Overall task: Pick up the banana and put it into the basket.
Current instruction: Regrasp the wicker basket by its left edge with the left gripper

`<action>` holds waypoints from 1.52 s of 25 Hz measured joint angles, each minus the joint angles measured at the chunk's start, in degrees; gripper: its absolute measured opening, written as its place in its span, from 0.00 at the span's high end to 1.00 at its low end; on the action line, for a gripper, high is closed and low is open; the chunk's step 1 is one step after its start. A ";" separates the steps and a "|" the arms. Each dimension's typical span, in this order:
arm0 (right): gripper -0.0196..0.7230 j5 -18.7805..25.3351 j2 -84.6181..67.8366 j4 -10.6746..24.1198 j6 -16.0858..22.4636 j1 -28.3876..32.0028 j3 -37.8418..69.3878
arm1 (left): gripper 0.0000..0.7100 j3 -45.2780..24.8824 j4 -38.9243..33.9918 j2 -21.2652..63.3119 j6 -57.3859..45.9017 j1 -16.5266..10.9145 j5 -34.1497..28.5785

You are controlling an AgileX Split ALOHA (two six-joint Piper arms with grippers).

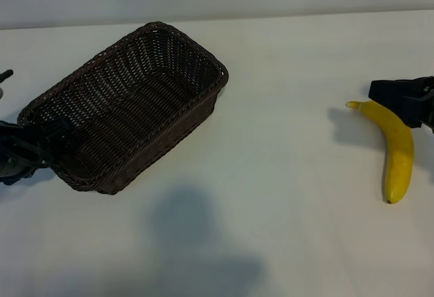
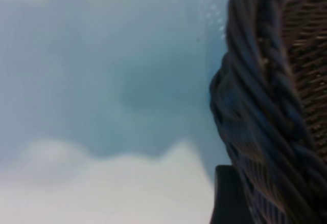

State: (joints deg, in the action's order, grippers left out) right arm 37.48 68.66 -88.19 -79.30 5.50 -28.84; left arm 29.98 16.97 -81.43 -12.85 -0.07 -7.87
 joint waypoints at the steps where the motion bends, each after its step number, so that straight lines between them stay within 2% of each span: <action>1: 0.32 0.00 0.00 0.00 0.00 0.00 0.00 | 0.33 0.00 0.00 -0.54 0.00 0.00 0.44; 16: 0.32 0.18 0.00 0.00 0.00 0.00 0.00 | 0.34 0.14 0.90 -7.13 -0.21 0.00 6.48; 19: 0.32 0.18 0.00 0.00 0.00 0.00 0.00 | 0.42 0.14 1.09 -7.52 -0.30 0.00 6.98; 25: 0.32 0.18 0.00 0.00 0.00 0.00 0.00 | 0.76 0.19 3.00 -7.52 -1.24 0.00 8.19; 38: 0.32 0.18 0.00 0.00 0.00 0.00 0.00 | 0.78 0.33 2.68 -7.52 -0.76 0.00 7.87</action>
State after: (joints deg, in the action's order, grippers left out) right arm 37.66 68.66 -88.19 -79.30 5.50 -28.84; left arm 30.32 19.65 -88.95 -13.60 -0.07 0.00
